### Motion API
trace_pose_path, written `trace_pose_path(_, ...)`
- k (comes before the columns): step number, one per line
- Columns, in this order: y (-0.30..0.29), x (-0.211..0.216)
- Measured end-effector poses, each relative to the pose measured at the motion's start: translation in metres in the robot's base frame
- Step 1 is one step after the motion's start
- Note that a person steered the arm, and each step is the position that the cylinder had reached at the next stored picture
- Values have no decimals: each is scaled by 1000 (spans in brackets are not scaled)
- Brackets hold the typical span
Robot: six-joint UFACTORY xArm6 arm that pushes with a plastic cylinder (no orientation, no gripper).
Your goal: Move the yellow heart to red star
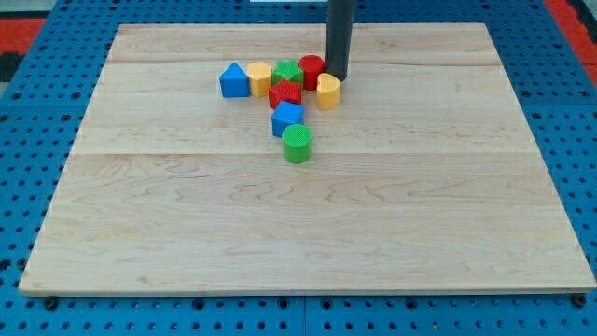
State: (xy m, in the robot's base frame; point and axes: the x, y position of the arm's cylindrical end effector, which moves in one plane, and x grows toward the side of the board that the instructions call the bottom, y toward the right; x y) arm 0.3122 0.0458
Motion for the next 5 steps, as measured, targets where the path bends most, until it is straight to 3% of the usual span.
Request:
trace_pose_path(2,3,8)
trace_pose_path(5,27,72)
